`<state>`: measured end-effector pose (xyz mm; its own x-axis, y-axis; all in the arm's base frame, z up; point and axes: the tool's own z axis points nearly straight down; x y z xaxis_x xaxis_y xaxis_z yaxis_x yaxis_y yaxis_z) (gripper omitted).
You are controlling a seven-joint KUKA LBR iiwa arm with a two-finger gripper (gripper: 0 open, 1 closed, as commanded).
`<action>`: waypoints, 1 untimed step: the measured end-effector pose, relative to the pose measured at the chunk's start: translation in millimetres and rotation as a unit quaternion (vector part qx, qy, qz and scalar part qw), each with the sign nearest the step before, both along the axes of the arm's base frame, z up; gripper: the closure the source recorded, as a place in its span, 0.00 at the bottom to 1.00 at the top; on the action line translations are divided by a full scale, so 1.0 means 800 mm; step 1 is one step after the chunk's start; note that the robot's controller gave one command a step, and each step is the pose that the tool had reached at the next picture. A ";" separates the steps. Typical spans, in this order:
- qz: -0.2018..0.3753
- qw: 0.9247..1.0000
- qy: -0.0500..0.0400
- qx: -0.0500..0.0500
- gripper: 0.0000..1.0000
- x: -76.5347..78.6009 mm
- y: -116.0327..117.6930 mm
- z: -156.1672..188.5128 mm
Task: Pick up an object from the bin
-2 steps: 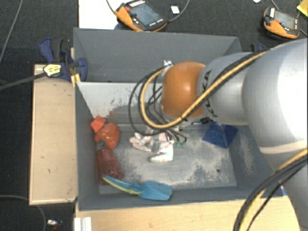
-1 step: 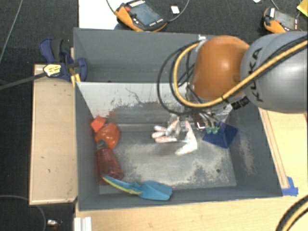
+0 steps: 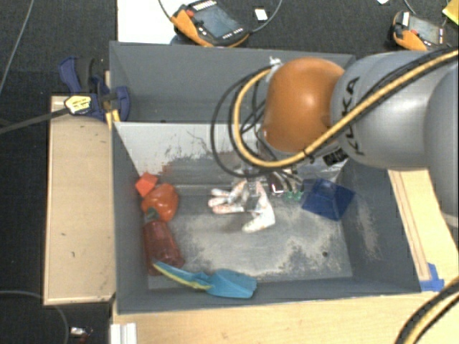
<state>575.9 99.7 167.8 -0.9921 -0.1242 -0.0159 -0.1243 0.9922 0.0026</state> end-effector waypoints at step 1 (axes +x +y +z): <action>-0.024 1.000 -0.005 -0.001 1.00 -0.003 -0.047 0.023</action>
Offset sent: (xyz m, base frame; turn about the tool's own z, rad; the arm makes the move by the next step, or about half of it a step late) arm -0.0035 -0.0095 -0.0036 0.0270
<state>573.4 62.1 186.3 -0.9967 -0.0769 -0.0265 -0.0769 0.9970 -0.0004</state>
